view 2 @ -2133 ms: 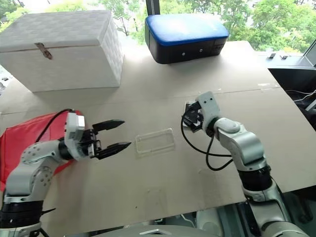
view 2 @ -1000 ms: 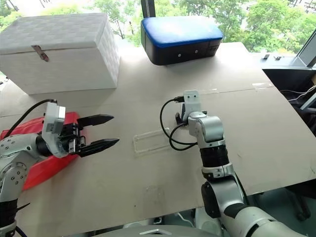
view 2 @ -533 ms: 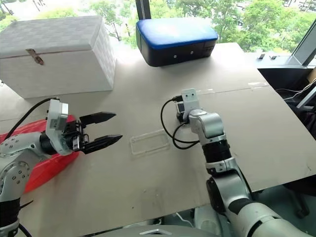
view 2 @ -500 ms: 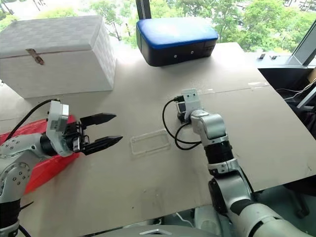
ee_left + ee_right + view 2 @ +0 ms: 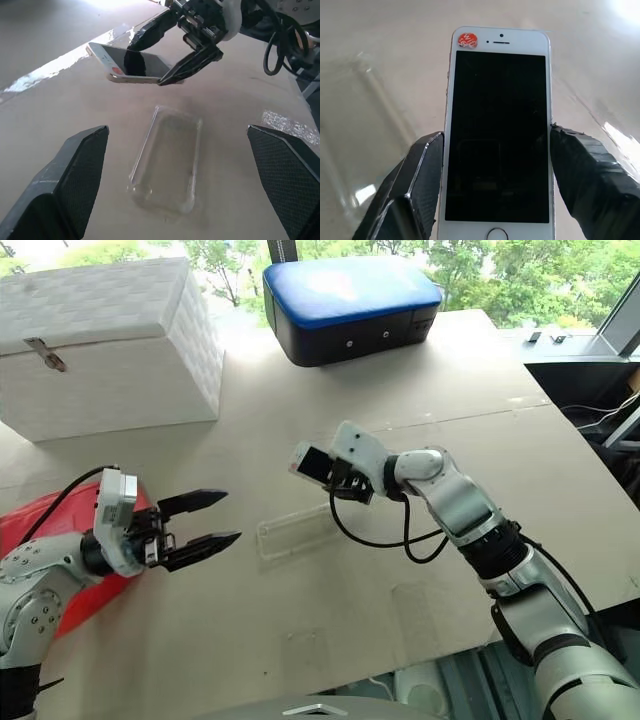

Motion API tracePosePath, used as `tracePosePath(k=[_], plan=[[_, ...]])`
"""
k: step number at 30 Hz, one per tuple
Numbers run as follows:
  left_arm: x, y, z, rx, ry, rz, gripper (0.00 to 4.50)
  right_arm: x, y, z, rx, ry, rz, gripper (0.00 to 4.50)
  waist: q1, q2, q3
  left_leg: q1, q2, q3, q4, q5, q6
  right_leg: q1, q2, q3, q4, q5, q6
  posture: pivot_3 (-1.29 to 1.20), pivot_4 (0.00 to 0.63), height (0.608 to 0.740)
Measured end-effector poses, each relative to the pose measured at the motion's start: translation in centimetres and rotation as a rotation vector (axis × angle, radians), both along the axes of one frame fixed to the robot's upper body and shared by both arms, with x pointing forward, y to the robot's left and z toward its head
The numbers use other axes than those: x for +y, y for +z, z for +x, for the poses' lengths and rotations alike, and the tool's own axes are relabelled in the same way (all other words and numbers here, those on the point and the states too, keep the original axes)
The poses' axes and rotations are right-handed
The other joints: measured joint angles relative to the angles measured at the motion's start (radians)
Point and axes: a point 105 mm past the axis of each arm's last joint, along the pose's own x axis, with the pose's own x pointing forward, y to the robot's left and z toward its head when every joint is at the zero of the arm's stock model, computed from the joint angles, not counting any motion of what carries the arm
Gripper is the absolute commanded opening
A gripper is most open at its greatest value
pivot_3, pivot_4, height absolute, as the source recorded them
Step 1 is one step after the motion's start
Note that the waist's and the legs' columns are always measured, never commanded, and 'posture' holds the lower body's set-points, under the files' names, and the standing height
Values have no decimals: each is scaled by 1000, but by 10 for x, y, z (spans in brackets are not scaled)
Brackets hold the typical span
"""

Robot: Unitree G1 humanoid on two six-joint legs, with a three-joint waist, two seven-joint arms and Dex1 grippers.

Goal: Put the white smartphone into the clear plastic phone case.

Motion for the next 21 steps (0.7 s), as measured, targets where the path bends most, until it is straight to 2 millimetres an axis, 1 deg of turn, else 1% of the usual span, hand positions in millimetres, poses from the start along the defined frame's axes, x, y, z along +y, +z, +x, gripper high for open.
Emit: tracePosePath(k=[4, 7, 11, 15, 21], plan=[[6, -10, -11, 30, -3, 17, 4494, 7, -11, -13, -30, 184, -86, 2800, 4, 0, 0, 0, 0, 0, 1, 0, 0, 1, -1, -1, -1, 0, 0, 0, 150, 734], [8, -14, -15, 40, 0, 18, 4494, 2, -19, -17, -54, 270, -169, 2799, 4, 0, 1, 0, 0, -1, 1, 0, 0, 1, -1, -2, -1, 0, 0, 0, 150, 734], [9, -17, -18, 45, 9, 17, 4494, -4, -20, -19, -54, 329, -219, 2799, 3, 0, 1, 0, 0, -2, 1, 0, 0, 0, -1, -2, 2, 0, 0, 0, 150, 734], [13, -18, -21, 43, 24, 21, 4494, -15, -20, -19, -56, 354, -276, 2799, 2, 0, 1, 0, 0, -2, 2, 0, 0, 1, -1, -2, 2, 0, 0, 0, 150, 734], [13, -20, -22, 32, 28, 26, 4494, -16, -19, -17, -71, 382, -311, 2799, 3, 0, 0, 0, 0, -2, 5, 0, 0, 1, -1, -2, 4, 0, 0, 0, 150, 734]])
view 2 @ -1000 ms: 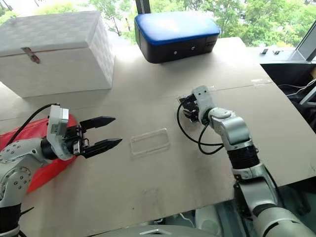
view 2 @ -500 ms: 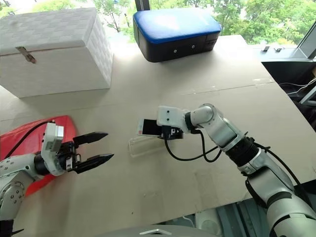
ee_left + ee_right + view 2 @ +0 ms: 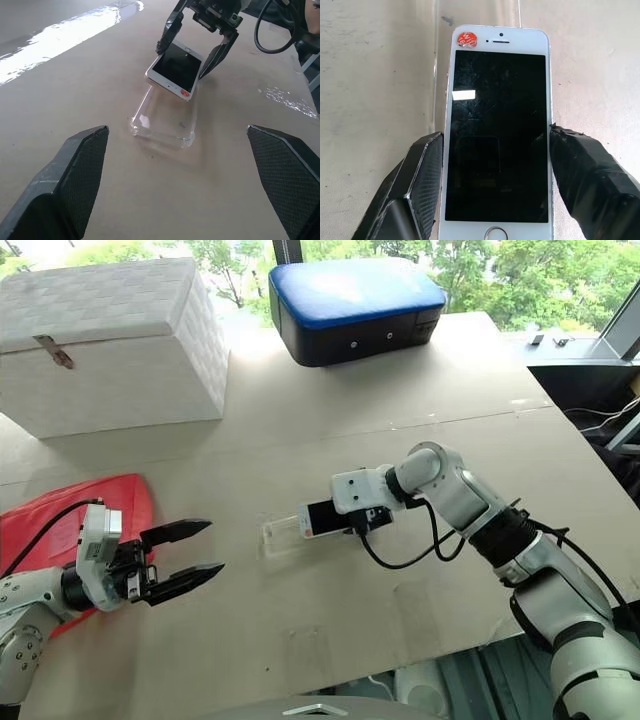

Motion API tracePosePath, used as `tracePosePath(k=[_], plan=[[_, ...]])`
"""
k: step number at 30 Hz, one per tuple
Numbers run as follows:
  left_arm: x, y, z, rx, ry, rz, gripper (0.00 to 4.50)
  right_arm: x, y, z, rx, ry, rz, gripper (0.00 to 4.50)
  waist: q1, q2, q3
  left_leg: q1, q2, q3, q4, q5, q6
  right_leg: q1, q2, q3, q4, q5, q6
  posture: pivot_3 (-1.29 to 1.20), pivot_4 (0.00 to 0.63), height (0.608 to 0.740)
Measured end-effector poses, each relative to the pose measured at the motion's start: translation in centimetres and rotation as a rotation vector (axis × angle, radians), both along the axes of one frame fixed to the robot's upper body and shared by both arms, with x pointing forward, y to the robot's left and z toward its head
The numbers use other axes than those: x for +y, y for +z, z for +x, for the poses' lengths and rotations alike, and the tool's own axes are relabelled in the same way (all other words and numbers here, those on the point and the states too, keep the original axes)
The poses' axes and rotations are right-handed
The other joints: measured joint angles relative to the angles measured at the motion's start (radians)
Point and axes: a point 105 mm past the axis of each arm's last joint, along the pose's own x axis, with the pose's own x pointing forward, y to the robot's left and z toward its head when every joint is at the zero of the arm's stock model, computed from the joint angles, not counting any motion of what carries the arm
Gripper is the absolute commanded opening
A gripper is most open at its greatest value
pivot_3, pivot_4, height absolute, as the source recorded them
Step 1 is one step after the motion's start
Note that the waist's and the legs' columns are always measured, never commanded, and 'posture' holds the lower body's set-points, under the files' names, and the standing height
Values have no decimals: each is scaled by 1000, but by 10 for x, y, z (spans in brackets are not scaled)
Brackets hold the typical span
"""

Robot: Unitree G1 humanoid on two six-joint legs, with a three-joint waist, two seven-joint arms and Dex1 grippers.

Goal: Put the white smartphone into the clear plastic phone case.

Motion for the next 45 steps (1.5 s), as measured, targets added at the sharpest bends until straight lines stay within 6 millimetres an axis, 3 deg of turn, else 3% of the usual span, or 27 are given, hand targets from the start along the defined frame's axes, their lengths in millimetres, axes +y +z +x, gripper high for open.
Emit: tracePosePath(k=[9, 16, 23, 36, 37, 39, 45], plan=[[0, -1, -1, -4, 1, 2, 4494, 3, 5, -4, 120, -24, 27, 2799, 0, 0, 0, 0, 0, -1, 3, 0, 0, 0, -1, 0, 3, 0, 0, 0, 150, 734], [0, -2, -1, -4, 6, -5, 4494, -2, 8, -5, 113, -11, 2, 2799, 0, 0, 0, 0, 0, -1, 3, 0, 0, 0, -2, 0, 3, 0, 0, 0, 150, 734], [-1, -4, -2, -3, 8, -11, 4494, -8, -2, 1, 91, -28, -66, 2799, 0, 0, 0, 0, 0, -1, 3, 0, 0, 0, -1, 0, 4, 0, 0, 0, 150, 734], [0, -8, -5, -2, 12, 5, 4494, -2, -3, 4, 53, 19, -108, 2799, -2, -1, -1, 2, 0, -1, 4, 0, 0, 0, -1, 0, 7, 0, 0, 0, 150, 734], [0, -8, -5, 0, 13, 5, 4494, -2, -3, 4, 53, 19, -108, 3815, -2, -1, -1, 2, 0, -1, 4, 0, 0, 0, -1, 0, 7, 0, 0, 0, 150, 734], [0, -9, -6, 4, 15, 4, 4494, -2, -3, 4, 51, 18, -111, 4413, -2, -1, 0, 2, 0, -1, 4, 0, 0, 0, -1, 0, 7, 0, 0, 0, 150, 734], [0, -9, -6, -2, 14, 5, 4494, -2, 0, 5, 37, 16, -103, 4413, -1, -1, 0, 1, 0, -1, 4, 0, 0, 0, -1, 0, 6, 0, 0, 0, 150, 734]])
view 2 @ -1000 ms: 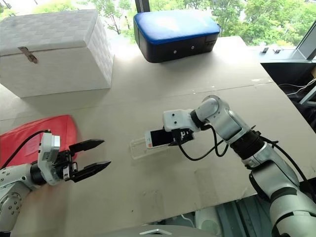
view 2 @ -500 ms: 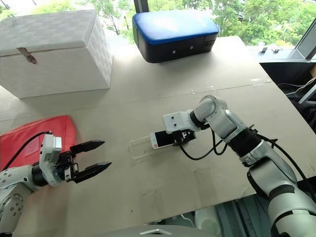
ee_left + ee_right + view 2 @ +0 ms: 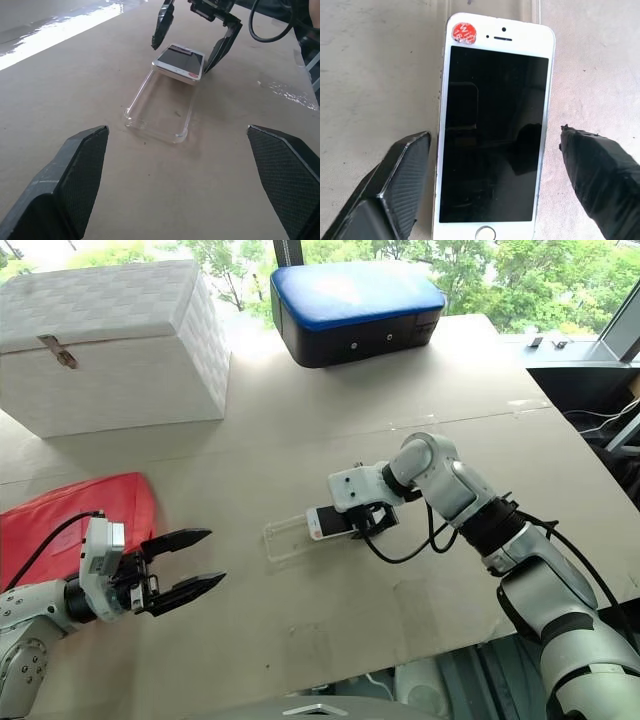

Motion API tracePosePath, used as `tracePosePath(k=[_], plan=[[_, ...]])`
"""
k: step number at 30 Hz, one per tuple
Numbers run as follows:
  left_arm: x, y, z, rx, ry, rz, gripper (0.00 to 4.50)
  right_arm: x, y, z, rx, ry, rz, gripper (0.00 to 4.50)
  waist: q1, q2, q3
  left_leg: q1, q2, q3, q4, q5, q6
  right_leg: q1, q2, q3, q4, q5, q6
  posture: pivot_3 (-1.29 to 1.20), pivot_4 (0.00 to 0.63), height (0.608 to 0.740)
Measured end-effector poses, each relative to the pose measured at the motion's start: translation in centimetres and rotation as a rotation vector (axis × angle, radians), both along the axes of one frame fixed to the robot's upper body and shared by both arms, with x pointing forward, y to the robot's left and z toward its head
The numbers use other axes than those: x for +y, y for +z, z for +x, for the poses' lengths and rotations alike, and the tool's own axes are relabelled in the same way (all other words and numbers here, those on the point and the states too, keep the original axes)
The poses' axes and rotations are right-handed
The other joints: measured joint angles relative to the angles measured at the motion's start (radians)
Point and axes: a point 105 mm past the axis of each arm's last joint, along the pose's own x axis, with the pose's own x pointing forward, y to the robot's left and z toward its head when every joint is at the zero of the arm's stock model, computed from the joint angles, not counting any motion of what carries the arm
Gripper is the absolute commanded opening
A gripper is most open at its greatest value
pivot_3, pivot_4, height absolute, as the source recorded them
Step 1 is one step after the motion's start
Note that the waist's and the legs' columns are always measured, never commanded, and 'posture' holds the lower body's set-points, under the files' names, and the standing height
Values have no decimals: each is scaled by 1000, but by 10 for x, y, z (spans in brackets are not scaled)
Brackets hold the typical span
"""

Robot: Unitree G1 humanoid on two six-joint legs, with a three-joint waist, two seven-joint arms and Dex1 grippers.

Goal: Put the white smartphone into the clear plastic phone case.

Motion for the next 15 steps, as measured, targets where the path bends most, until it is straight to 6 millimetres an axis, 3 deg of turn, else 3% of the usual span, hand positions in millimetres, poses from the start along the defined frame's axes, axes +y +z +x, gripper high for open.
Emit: tracePosePath(k=[3, 5, 9, 10, 14, 15], plan=[[-1, 0, 0, -4, -3, -1, 4494, -3, 18, -2, -3, -24, 74, 4413, 2, 0, 0, 0, 0, 0, 0, 0, 0, 0, 0, 0, 0, 0, 0, 0, 150, 734], [-2, 0, 1, -5, -4, 0, 4494, -6, 34, -4, 4, -44, 143, 3899, 2, 0, 0, 0, 0, 0, 0, 0, 0, 0, -2, 0, 0, 0, 0, 0, 150, 734], [-5, -3, 1, -1, -14, -9, 4494, -4, 48, -20, 119, -70, 291, 2228, 2, -1, 0, 0, 0, 0, 0, 0, 0, 0, -5, 0, 0, 0, 0, 0, 150, 734], [-6, -3, 2, -2, -15, -7, 4494, 4, 49, -27, 222, -96, 374, 1478, 2, -1, -1, 0, 0, -1, 0, 0, 0, 0, -5, 0, 0, 0, 0, 0, 150, 734], [-8, -1, 5, -18, -16, -6, 4494, 18, 39, -28, 298, -171, 478, 34, 0, -2, -1, 1, 0, -1, 0, 0, 0, 0, -5, 0, 1, 0, -1, 0, 150, 734], [-8, 1, 7, -24, -17, -6, 4494, 22, 27, -27, 310, -211, 488, 34, -1, -2, -1, 1, 0, -1, 0, 0, 0, 0, -5, 0, 1, 0, -1, 0, 150, 734]])
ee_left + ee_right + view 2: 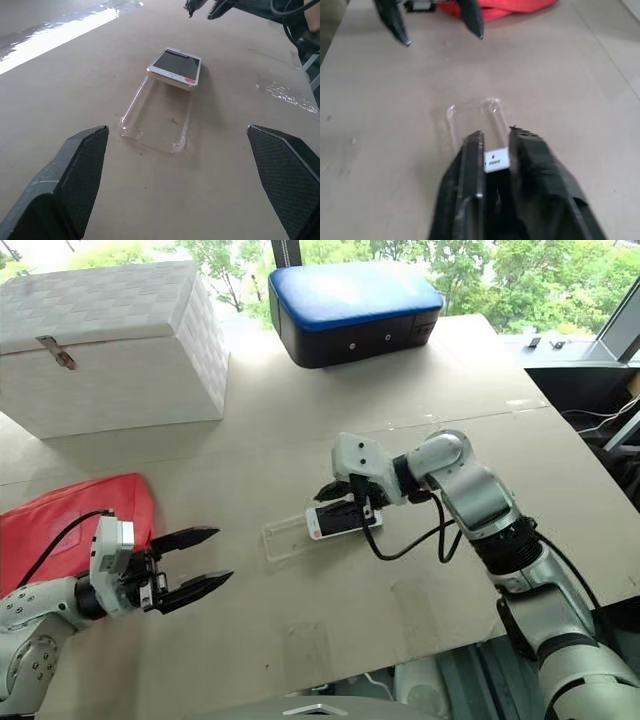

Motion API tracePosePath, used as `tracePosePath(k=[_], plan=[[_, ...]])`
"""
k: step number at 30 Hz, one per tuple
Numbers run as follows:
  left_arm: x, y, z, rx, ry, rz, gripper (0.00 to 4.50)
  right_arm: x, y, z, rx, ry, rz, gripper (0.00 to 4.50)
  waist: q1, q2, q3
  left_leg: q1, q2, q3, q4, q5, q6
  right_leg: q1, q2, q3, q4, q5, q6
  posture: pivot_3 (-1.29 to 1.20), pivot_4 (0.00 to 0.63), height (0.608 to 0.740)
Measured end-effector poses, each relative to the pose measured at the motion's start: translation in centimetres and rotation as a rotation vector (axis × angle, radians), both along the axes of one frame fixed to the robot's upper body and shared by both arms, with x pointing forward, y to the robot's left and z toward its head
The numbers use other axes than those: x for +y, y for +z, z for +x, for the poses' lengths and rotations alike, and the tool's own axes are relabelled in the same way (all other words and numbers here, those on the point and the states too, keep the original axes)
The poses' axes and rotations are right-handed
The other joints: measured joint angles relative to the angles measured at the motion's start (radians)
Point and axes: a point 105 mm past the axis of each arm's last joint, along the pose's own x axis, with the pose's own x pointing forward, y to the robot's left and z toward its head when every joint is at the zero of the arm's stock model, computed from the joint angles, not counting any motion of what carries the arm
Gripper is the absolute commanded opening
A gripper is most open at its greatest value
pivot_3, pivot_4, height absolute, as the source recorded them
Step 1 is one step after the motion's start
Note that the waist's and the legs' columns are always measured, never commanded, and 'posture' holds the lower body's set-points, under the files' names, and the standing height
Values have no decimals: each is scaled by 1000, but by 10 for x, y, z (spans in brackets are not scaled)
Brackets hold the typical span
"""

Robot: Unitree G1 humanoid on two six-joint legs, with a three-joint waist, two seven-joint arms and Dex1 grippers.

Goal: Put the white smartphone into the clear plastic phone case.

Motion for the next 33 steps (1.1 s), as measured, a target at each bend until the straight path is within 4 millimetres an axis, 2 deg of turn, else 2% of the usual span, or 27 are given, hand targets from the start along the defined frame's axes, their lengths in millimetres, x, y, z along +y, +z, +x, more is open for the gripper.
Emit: tracePosePath(k=[3, 4, 11, 15, 18, 25, 29, 32, 33], plan=[[0, 0, 1, -1, 2, 1, 4494, -5, -40, 9, 31, -98, -96, 34, 2, 0, 0, -1, -2, 1, 1, 0, 0, 0, -2, 0, 0, 0, 0, 0, 150, 734], [0, 0, 1, -1, 3, 1, 4494, -7, -45, 11, 21, -111, -115, 34, 1, 1, 1, -1, -2, 1, 1, 0, 0, 0, -3, 0, 0, 0, 0, 0, 150, 734], [0, 1, 2, -5, 2, 2, 4494, 4, -55, 13, -74, -80, -194, 34, -2, 2, -2, 4, 0, 0, 0, 0, 0, 3, 1, 0, 1, 0, 0, 0, 150, 734], [-1, 1, 2, -3, 1, 2, 4494, 4, -61, 14, -69, -81, -217, 34, -2, 1, -5, 16, 0, 0, 0, -2, 3, 15, 1, 0, 0, -3, -4, 0, 150, 734], [-1, 0, 2, 0, 2, 0, 4494, 8, -65, 16, -81, -75, -210, 34, -2, 1, -8, 19, 0, 0, -1, -5, 1, 17, -1, -1, 0, -3, -4, 0, 150, 734], [-3, -3, 2, 9, 7, -1, 4494, 11, -68, 12, -113, -40, -203, 34, 1, 3, -12, 19, 0, 0, -1, -3, -4, 17, -1, -1, 0, -3, -4, 0, 150, 734], [-1, -6, 5, 2, 37, 41, 4494, 5, -60, 8, -14, -68, -108, 34, 4, 4, -9, 15, 0, 0, -1, -3, -4, 14, -3, -1, -1, -3, -4, 0, 150, 734], [-1, -9, 7, 6, 53, 66, 4494, -5, -46, 11, -24, -106, -85, 34, 4, 5, -4, 13, 0, 0, -1, -3, -4, 12, -4, 0, -1, -2, -4, 0, 150, 734], [-1, -11, 8, 11, 54, 73, 4494, -9, -34, 14, -43, -131, -59, 34, 4, 5, -3, 12, 0, 0, -2, -3, -4, 11, -5, 0, -1, -2, -4, 0, 150, 734]])
